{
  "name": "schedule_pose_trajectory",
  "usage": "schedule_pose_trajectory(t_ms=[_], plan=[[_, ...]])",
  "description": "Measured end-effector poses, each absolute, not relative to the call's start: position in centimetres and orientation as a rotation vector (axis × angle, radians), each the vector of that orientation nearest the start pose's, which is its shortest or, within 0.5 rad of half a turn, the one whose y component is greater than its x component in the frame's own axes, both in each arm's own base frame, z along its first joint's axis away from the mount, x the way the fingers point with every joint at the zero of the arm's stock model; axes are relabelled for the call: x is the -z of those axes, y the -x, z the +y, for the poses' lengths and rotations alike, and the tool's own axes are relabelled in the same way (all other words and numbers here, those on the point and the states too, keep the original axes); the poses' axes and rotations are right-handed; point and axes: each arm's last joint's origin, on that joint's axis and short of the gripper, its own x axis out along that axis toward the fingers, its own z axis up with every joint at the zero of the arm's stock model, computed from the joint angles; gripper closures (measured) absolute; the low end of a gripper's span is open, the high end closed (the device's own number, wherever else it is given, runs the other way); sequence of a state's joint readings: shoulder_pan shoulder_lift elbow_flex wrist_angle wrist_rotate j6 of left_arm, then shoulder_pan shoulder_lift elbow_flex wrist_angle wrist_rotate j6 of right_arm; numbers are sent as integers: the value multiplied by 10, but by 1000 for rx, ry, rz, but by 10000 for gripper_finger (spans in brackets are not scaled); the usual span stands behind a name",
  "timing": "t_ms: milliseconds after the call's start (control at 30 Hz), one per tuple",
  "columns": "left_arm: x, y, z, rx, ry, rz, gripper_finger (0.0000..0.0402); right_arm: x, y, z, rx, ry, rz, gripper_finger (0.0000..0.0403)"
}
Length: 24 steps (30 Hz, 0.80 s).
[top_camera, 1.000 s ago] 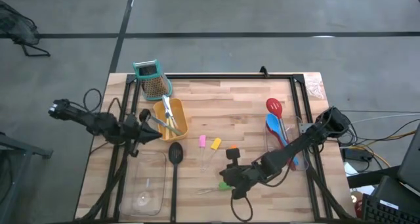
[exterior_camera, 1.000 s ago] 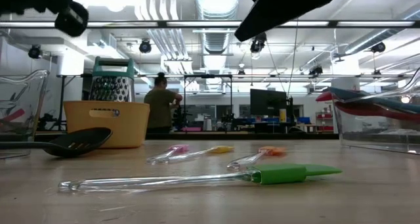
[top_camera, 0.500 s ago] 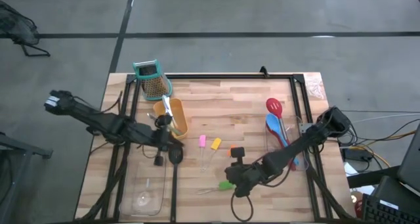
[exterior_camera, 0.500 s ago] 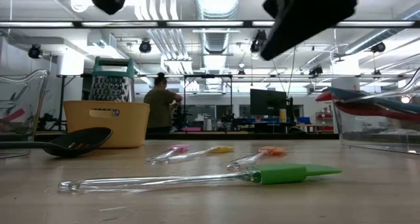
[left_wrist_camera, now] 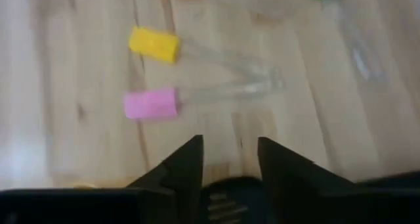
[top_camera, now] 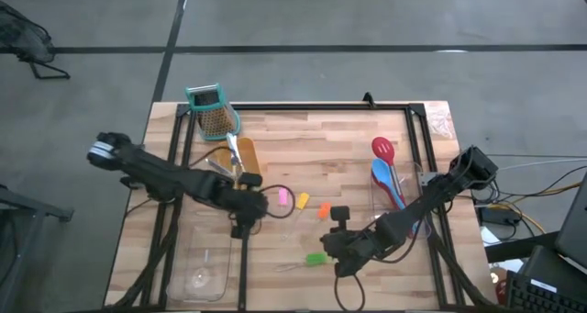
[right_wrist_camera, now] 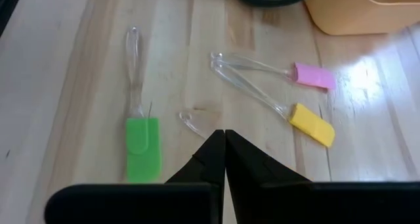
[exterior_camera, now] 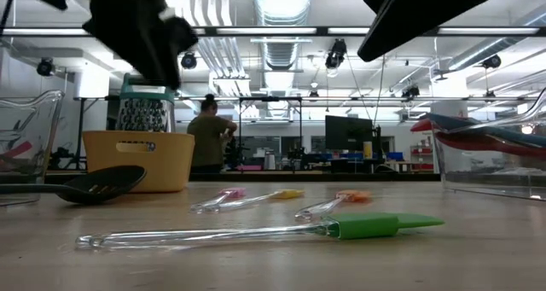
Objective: Pick & Place Kitchen Items
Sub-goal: Put the black slotted spoon into the right transparent bin
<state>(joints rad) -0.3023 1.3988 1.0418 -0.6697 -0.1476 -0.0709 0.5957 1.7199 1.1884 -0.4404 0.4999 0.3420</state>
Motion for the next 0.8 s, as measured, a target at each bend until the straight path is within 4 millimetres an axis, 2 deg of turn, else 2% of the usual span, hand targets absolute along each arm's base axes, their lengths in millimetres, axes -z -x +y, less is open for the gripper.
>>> schedule_pose_trajectory(t_ms=[133, 333, 633, 800], plan=[[-229, -275, -75, 116, -153, 1189, 231, -213, -300, 186, 54, 186, 827, 394], [-202, -287, -69, 118, -190, 1308, 230, -208, -297, 186, 53, 191, 837, 394], [-183, -300, -62, 152, -236, 1390, 229, -206, -297, 185, 61, 174, 840, 394], [-168, -296, -58, 155, -258, 1502, 230, -206, -297, 186, 60, 166, 833, 394]])
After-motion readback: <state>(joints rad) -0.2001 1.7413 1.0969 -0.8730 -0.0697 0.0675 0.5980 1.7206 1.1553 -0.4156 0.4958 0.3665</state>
